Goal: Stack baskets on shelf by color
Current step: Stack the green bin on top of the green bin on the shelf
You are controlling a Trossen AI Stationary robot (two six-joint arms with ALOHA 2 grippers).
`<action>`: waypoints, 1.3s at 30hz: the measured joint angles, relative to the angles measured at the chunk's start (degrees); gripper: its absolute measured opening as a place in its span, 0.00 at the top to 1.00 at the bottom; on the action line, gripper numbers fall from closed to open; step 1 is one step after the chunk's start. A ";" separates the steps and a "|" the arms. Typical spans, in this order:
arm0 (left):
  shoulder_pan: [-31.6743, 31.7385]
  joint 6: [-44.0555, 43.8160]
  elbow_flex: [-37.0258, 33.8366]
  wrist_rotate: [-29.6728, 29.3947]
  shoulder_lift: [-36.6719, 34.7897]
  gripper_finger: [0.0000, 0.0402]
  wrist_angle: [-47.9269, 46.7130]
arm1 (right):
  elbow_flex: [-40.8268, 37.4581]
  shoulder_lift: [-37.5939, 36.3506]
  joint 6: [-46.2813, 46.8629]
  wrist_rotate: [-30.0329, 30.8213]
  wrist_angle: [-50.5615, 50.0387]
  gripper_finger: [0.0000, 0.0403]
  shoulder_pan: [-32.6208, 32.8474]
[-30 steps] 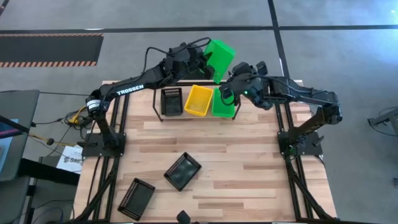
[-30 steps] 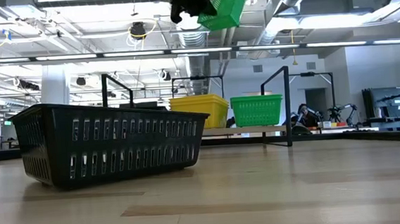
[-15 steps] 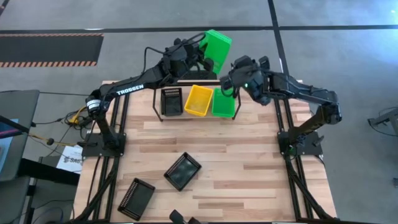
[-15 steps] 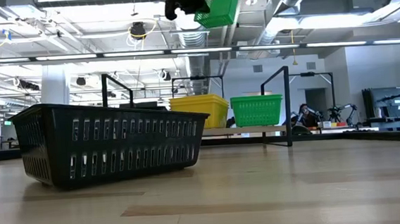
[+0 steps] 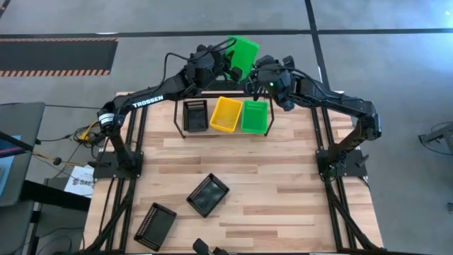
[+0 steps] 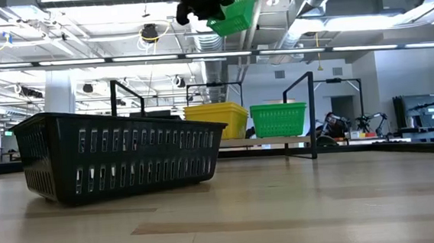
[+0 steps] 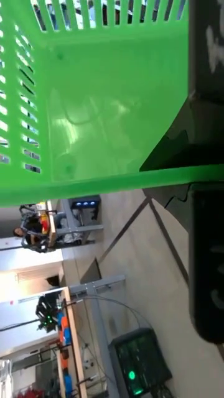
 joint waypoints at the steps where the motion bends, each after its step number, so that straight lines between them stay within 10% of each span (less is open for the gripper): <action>1: 0.14 -0.27 -0.01 0.00 0.00 1.00 -0.24 | 0.02 0.09 -0.23 -0.06 0.04 0.54 -0.02; 39: 1.31 0.02 -0.10 2.74 0.11 1.00 -0.74 | -0.03 -3.03 -2.65 -6.23 -1.33 0.53 1.86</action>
